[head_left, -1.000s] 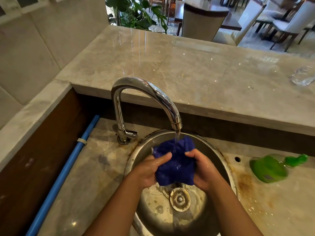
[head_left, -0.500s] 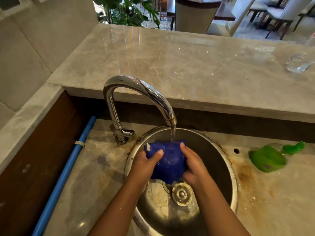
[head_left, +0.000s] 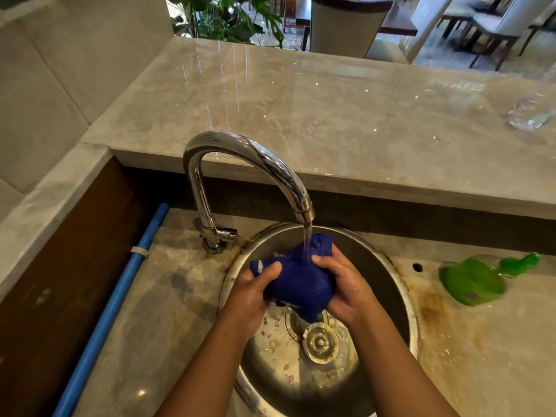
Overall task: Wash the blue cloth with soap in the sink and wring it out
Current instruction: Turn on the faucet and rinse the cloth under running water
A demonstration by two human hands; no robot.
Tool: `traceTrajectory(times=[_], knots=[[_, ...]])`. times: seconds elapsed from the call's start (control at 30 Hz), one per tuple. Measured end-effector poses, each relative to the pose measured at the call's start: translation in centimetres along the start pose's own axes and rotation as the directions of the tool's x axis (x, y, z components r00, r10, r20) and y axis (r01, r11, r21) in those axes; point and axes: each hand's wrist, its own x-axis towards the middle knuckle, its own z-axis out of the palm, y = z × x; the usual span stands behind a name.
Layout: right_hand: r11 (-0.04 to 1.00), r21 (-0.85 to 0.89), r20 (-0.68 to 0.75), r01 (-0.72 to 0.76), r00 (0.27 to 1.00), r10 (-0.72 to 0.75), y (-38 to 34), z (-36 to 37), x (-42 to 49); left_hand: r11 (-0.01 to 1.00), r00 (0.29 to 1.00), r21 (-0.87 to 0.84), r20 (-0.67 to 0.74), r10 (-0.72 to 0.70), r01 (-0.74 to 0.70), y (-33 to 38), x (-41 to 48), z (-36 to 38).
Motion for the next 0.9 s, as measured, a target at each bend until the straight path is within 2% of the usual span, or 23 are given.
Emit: traceTrajectory(times=[0.07, 0.13, 0.33, 0.43, 0.5, 0.53, 0.6, 0.67, 0.73, 0.8, 0.9], knots=[[0.999, -0.047, 0.075, 0.012, 0.997, -0.009, -0.3, 0.2, 0.0, 0.998, 0.999, -0.064, 0.037, 0.002, 0.000, -0.1, 0.0, 0.0], [0.996, -0.083, 0.079, 0.014, 0.997, -0.007, -0.5, 0.2, 0.1, 0.991, 0.997, -0.132, 0.071, -0.024, 0.033, -0.1, 0.1, 0.3], [0.991, -0.118, 0.103, 0.071, 0.993, -0.059, -0.6, 0.5, 0.2, 0.943, 0.963, -0.211, 0.133, -0.233, 0.258, 0.7, -0.5, 1.4], [0.953, -0.237, 0.043, 0.190, 0.982, -0.186, -0.8, 0.4, 0.5, 0.953, 0.976, -0.215, 0.088, -0.200, 0.214, 1.1, -0.8, 1.9], [0.882, -0.408, -0.049, 0.235, 0.959, -0.279, -0.5, 0.4, 0.7, 0.981, 0.993, -0.168, -0.064, -0.104, 0.092, 1.3, -0.3, 2.3], [0.815, -0.527, -0.093, 0.241, 0.937, -0.338, 0.0, 0.5, 0.8, 0.996, 0.987, -0.091, -0.154, -0.039, 0.025, 1.3, 0.0, 2.6], [0.676, -0.696, -0.170, 0.243, 0.859, -0.483, 1.2, 0.8, 0.8, 0.990, 0.955, 0.132, -0.288, 0.075, -0.038, 1.3, 0.5, 3.4], [0.619, -0.725, -0.207, 0.301, 0.762, -0.613, 2.6, 1.4, 0.2, 0.959, 0.932, 0.282, -0.339, 0.126, -0.027, 1.4, 0.9, 4.2], [0.615, -0.683, -0.179, 0.394, 0.726, -0.664, 3.7, 2.5, -0.5, 0.952, 0.911, 0.306, -0.383, 0.150, -0.028, 1.5, 1.1, 5.1], [0.589, -0.680, -0.112, 0.437, 0.732, -0.672, 4.3, 3.7, -1.1, 0.965, 0.908, 0.261, -0.394, 0.140, -0.035, 1.5, 1.5, 5.8], [0.480, -0.754, -0.025, 0.449, 0.710, -0.704, 4.5, 4.9, -0.5, 0.994, 0.945, 0.110, -0.327, 0.010, 0.028, 1.3, 1.1, 6.6]])
